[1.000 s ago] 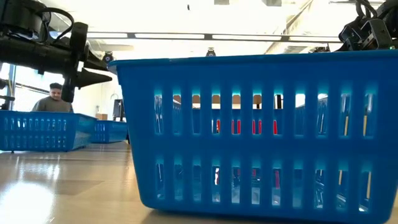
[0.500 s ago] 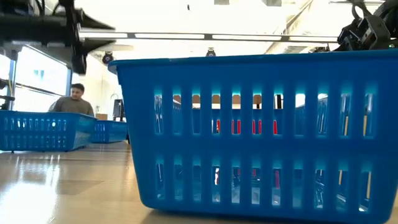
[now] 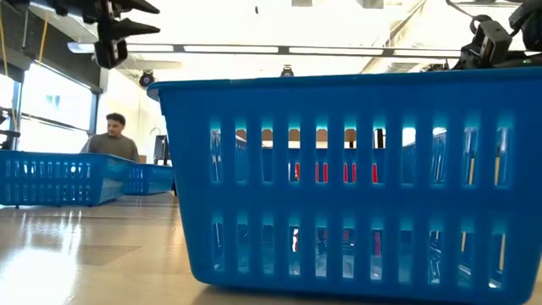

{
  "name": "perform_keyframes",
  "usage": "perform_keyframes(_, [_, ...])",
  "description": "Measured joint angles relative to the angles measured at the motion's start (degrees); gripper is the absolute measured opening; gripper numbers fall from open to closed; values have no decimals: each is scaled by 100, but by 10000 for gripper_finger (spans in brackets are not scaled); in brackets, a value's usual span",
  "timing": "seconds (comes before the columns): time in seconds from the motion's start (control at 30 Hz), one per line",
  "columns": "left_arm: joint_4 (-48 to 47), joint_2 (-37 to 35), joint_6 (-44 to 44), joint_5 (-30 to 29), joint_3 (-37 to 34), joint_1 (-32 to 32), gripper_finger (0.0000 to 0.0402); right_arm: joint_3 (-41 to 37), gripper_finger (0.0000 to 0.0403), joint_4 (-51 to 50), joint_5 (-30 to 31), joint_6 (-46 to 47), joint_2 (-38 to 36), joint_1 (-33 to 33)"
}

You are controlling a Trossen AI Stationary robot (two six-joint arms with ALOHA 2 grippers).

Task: Stack baskets on shelf by color
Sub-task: Put the center blue bin on the shelf

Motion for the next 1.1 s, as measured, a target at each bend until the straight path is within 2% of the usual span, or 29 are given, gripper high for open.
perform_keyframes(0.17, [-1016,515,286,-7,475,-555,117,0,108,11,161,-1,0,0])
perform_keyframes(0.33, [-1518,935,286,-72,568,-1247,117,0,108,11,163,306,0,0])
perform_keyframes(0.5, [-1965,1289,168,-597,568,-1926,117,0,108,11,163,342,0,1])
perform_keyframes(0.67, [-2083,1614,147,-1185,568,-2534,117,0,108,11,165,341,0,0])
perform_keyframes(1.1, [-2243,2843,-59,-1356,568,-3539,117,0,108,11,165,329,-1,-1])
